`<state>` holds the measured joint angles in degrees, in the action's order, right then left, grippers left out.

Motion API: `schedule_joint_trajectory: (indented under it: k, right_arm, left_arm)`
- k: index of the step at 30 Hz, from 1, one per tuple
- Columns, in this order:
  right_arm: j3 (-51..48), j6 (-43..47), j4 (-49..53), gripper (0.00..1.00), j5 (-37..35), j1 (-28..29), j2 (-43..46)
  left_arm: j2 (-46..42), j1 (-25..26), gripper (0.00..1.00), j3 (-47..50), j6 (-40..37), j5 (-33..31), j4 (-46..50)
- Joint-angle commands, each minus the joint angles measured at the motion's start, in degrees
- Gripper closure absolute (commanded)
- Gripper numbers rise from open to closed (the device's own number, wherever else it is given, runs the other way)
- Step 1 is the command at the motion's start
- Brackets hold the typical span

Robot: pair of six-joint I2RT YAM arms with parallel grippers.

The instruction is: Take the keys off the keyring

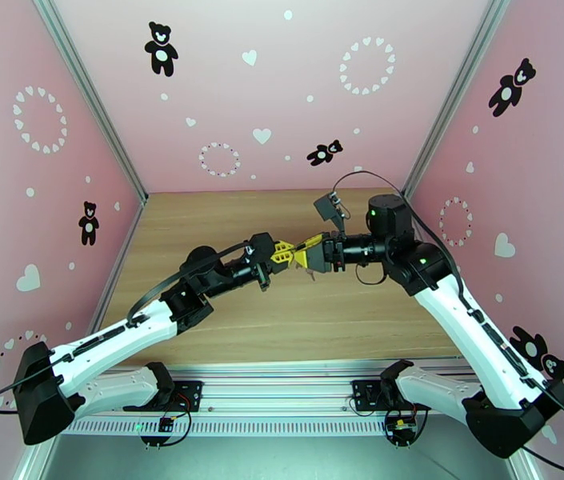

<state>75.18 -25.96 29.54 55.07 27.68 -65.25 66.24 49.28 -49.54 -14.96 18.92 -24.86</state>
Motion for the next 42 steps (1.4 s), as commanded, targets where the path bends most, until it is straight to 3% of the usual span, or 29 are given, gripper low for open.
schedule_joint_trajectory:
  k: [1,22,29,32,42]
  right_arm:
    - [-0.34,-3.34,-2.92,0.65,0.19,0.31,-0.77]
    - [-3.14,-14.5,-8.41,1.0,-6.57,0.23,1.05]
    - [-2.88,-17.95,-7.44,1.0,-10.33,0.12,1.19]
    - [-2.49,-20.32,-8.43,1.0,-11.18,-0.15,0.97]
    - [-1.72,-24.57,-10.23,1.0,-11.27,-0.16,1.04]
  left_arm:
    - [0.73,0.38,1.0,0.59,-1.76,-0.49,-2.54]
    - [1.77,0.65,1.0,1.42,-4.02,-8.99,-5.26]
    - [2.31,0.73,1.0,1.91,-4.21,-14.46,-5.7]
    - [2.49,0.68,0.96,2.06,-4.37,-14.35,-4.94]
    - [4.3,0.61,0.97,2.43,-3.37,-17.83,-5.22]
